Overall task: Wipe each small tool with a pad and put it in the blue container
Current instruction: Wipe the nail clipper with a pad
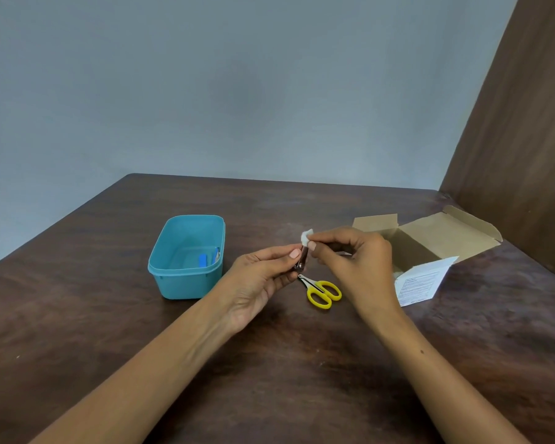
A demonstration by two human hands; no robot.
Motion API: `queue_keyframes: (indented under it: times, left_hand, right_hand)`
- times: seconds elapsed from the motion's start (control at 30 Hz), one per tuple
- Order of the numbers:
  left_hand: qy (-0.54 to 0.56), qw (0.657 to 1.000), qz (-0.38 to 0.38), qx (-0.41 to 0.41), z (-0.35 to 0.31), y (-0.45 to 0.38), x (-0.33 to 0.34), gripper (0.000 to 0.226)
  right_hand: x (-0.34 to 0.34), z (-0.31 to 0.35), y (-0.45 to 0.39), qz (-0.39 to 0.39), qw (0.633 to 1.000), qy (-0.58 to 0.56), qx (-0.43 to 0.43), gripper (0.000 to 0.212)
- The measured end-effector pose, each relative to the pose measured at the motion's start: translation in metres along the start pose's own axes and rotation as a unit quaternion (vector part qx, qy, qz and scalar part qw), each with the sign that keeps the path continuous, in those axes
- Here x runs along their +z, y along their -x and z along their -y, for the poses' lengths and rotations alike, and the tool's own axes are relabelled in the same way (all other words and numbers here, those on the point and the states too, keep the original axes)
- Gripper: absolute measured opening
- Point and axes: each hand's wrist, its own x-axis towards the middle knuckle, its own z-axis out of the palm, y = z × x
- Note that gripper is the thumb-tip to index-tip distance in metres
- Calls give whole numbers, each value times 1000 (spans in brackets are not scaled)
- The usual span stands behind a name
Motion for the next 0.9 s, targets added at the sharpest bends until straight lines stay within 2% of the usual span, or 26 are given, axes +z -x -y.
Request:
queue_keyframes:
  times: [0.2,0.27,0.43,0.63,0.7,0.83,0.9]
  left_hand:
    - [31,998,-37,48,-4,-2,-3,14]
    - [26,998,-37,53,-5,-1,-4,14]
    - [9,999,-12,47,-2,3,1,20]
    - [47,997,-42,51,-7,3,-2,14]
    - [41,997,-37,51,-7,4,0,15]
    - [11,999,-15,43,-3,6,4,20]
    - [10,999,-15,38,-3,5,3,23]
  right_hand:
    - [4,2,3,101,995,5,1,12]
    - [4,2,3,90,996,15,-24,12]
    - [2,-1,0,7,998,34,-52,14]
    - [4,1,3,93,992,40,-77,10]
    - [3,1,2,81,992,36,-89,9]
    - [2,-1,2,9,996,39,-84,12]
    - [2,-2,1,10,995,38,-87,12]
